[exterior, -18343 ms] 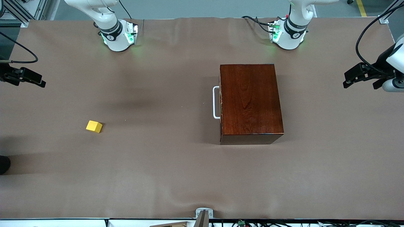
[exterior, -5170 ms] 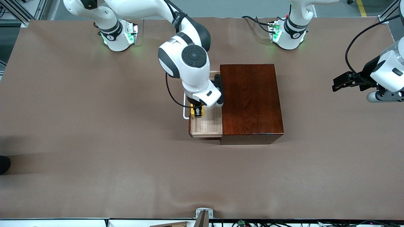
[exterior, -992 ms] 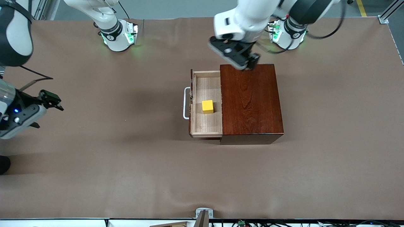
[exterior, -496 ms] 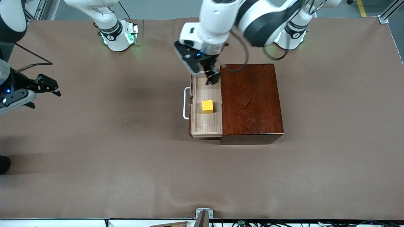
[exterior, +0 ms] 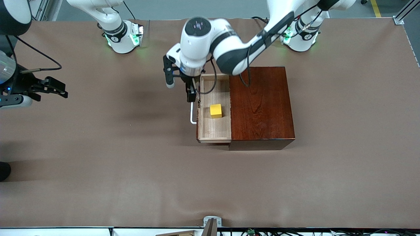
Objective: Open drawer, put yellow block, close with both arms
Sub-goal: 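Open the right gripper and withdraw it from the drawer, then push the drawer front shut with the left gripper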
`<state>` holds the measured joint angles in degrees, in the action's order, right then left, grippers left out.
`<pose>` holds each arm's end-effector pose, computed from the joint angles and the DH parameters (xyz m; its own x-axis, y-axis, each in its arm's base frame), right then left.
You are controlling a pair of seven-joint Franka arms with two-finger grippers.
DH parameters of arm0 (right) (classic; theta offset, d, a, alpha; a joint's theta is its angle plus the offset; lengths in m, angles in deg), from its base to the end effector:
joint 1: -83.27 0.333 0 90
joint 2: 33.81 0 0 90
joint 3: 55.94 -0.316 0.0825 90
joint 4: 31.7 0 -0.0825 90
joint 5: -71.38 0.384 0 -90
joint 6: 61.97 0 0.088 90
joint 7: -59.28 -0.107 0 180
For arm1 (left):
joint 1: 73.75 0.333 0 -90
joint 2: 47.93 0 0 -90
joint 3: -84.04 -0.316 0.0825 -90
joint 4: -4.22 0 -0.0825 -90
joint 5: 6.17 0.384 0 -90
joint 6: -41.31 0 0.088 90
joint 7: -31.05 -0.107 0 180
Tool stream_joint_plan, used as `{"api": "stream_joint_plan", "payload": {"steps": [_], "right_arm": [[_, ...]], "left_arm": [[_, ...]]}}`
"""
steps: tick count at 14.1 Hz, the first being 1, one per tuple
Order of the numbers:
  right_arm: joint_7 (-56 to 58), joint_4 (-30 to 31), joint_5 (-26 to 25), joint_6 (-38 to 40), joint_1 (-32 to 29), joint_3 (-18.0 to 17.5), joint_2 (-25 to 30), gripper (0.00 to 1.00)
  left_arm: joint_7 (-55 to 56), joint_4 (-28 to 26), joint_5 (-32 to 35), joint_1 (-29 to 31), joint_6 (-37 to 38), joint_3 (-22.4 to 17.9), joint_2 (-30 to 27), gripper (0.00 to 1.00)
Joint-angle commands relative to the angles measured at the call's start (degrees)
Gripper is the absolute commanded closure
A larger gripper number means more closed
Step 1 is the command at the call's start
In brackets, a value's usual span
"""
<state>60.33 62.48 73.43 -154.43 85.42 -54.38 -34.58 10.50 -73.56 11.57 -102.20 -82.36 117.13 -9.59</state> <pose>0.5596 0.0095 0.5863 0.9987 0.0271 -0.0428 0.0255 -0.9990 -0.0361 0.4487 -0.5903 0.3959 0.1304 -0.9620 0.2400 -0.9894 -0.1418 -0.0307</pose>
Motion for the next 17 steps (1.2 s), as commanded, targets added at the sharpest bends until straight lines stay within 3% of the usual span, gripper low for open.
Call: {"api": "stream_joint_plan", "payload": {"steps": [1,5,17], "right_arm": [[-3.33,1.35,0.58,0.35,-2.31,-1.48,2.09,0.0],[-2.64,0.04,-0.03,0.7,-3.37,-0.87,1.91,0.0],[-2.81,-1.63,-0.21,1.5,-4.69,-0.78,0.86,0.0]], "left_arm": [[-6.05,3.07,2.12,-1.25,-1.84,-1.44,3.32,0.0],[-12.92,2.98,2.12,-2.83,-2.28,-4.26,5.43,0.0],[-9.59,2.54,1.06,-1.78,5.18,-4.52,5.26,0.0]]}}
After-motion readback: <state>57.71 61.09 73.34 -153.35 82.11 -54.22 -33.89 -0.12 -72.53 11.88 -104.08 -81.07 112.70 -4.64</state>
